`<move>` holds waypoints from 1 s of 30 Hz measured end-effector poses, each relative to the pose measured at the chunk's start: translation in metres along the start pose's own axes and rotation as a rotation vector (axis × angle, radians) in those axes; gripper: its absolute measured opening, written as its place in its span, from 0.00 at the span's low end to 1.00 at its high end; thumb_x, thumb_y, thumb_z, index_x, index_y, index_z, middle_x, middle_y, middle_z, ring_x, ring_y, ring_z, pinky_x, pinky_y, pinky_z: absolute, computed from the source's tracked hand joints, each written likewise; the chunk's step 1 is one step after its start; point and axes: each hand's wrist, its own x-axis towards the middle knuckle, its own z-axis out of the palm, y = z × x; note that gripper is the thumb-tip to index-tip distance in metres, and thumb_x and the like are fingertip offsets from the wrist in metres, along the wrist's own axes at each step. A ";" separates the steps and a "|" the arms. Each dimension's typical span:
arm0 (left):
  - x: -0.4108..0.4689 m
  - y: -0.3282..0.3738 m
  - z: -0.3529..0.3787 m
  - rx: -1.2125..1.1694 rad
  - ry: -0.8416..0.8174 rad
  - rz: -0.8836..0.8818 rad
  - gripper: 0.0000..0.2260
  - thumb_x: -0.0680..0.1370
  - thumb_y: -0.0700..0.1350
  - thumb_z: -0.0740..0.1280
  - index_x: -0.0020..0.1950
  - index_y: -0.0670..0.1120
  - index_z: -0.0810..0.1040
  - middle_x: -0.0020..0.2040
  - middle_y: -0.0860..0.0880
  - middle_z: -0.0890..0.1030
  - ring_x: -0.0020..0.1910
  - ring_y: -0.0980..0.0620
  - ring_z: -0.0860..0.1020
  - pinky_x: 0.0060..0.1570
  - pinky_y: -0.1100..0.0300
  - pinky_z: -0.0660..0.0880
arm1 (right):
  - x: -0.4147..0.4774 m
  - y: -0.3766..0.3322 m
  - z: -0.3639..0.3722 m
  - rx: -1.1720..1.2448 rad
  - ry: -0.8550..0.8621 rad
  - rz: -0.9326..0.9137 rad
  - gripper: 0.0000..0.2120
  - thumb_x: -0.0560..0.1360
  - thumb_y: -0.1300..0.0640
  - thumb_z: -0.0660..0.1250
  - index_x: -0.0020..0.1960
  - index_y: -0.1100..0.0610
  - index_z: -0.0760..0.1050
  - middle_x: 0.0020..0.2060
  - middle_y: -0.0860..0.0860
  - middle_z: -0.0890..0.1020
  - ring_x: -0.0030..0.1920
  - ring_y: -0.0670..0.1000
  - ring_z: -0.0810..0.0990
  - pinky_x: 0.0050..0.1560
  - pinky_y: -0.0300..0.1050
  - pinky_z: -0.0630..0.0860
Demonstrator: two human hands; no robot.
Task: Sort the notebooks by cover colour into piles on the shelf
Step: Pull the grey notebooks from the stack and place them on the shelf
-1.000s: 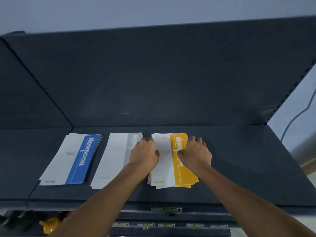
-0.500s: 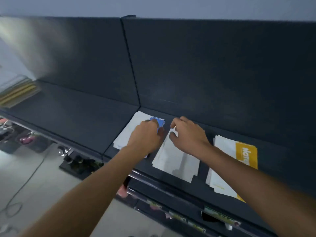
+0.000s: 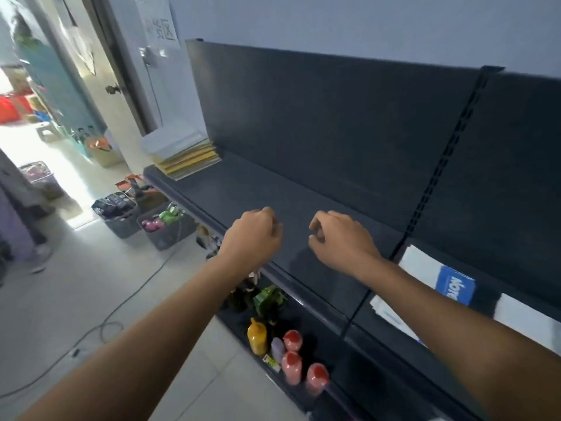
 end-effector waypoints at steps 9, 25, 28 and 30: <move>0.013 -0.147 -0.044 0.011 0.018 -0.174 0.12 0.81 0.54 0.57 0.53 0.48 0.75 0.49 0.49 0.80 0.47 0.45 0.79 0.48 0.46 0.79 | 0.089 -0.112 0.053 -0.009 -0.070 -0.128 0.07 0.78 0.50 0.63 0.55 0.49 0.74 0.48 0.44 0.78 0.46 0.51 0.79 0.44 0.48 0.75; 0.095 -0.309 -0.097 0.040 0.092 -0.280 0.10 0.80 0.52 0.59 0.55 0.50 0.76 0.51 0.50 0.81 0.46 0.48 0.79 0.48 0.48 0.80 | 0.249 -0.235 0.127 0.038 -0.125 -0.259 0.06 0.78 0.50 0.65 0.55 0.50 0.75 0.45 0.45 0.81 0.45 0.51 0.80 0.44 0.48 0.78; 0.135 -0.334 -0.105 0.055 0.064 -0.233 0.10 0.81 0.52 0.59 0.56 0.49 0.76 0.51 0.51 0.81 0.46 0.50 0.79 0.48 0.49 0.80 | 0.291 -0.245 0.144 0.062 -0.119 -0.218 0.06 0.78 0.50 0.65 0.53 0.49 0.75 0.44 0.44 0.81 0.44 0.51 0.80 0.43 0.48 0.77; 0.163 -0.350 -0.111 0.053 0.060 -0.197 0.10 0.81 0.52 0.60 0.57 0.49 0.77 0.50 0.52 0.81 0.45 0.52 0.79 0.47 0.50 0.80 | 0.318 -0.251 0.154 0.065 -0.115 -0.202 0.05 0.78 0.50 0.64 0.52 0.49 0.75 0.43 0.44 0.81 0.43 0.51 0.80 0.42 0.47 0.75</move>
